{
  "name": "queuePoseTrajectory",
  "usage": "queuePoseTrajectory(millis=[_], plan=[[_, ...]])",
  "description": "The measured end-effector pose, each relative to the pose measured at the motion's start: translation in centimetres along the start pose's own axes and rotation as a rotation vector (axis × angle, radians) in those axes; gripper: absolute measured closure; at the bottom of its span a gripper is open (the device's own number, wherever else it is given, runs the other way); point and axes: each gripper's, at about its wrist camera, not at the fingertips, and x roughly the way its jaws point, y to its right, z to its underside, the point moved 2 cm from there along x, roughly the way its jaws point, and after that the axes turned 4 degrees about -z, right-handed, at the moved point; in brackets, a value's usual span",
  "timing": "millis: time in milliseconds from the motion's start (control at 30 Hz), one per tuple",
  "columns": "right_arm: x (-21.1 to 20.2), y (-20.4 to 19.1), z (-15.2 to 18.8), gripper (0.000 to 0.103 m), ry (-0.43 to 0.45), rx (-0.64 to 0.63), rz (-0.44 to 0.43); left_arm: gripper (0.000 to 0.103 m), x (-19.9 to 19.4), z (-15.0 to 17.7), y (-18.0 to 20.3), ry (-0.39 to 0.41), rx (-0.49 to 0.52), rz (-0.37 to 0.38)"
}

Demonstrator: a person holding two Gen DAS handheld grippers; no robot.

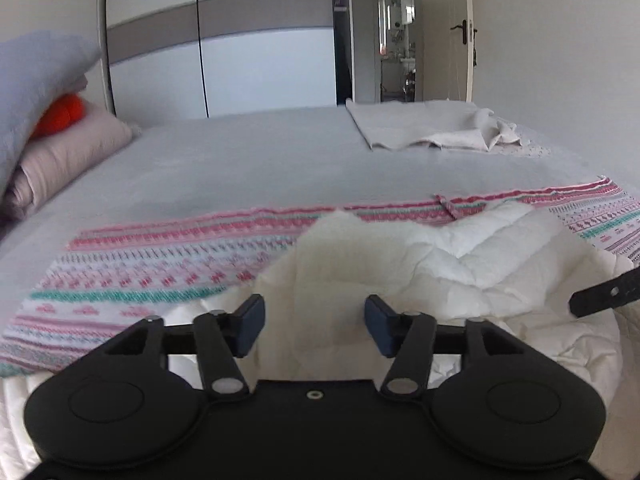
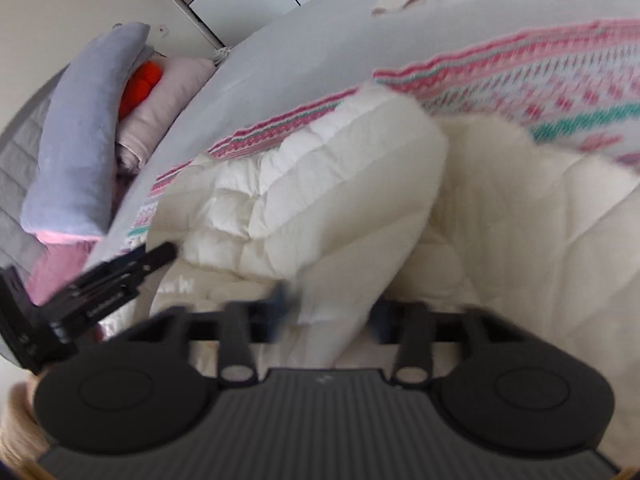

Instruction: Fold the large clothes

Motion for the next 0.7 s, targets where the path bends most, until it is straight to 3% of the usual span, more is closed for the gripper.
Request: queuePoseTrajectory(millis=[100,167,233,300,367,400,467,567,700], plan=[[-3.2,-1.3,-0.4,0.018,0.158,-0.117,0.076,0.036,-2.2,-1.1,0.3,0.123,0.037,0.010],[-3.5,-2.4,-0.4,0.018,0.213,-0.169,0.057,0.036,-2.1,-1.4,1.2,0.118,0.037,0.086],[-1.9,-3.3,-0.1,0.018,0.197,-0.217,0.016,0.035,-1.5,-0.7,2.5,0.070,0.055,0.185],[0.2,-3.6,0.8,0.018,0.174,-0.265,0.045,0.035,-0.2,0.7,4.3,-0.011,0.100,0.245],[2.6,-3.1,2.1,0.018,0.125,-0.308,0.108,0.034,1.4,3.0,5.2,-0.088,0.115,0.238],[3.9,-2.8,2.8,0.018,0.078,-0.320,0.143,0.024,2.3,4.3,5.2,-0.113,0.093,0.229],[5.4,-2.5,4.4,0.017,0.086,-0.363,0.170,0.022,2.6,5.9,5.1,-0.080,0.056,0.240],[5.2,-3.4,4.9,0.016,0.096,-0.417,0.202,0.022,1.8,5.2,4.7,-0.079,0.041,0.247],[3.7,-3.7,4.7,0.016,0.078,-0.397,0.165,0.017,-1.5,4.3,2.3,-0.045,0.059,0.206]])
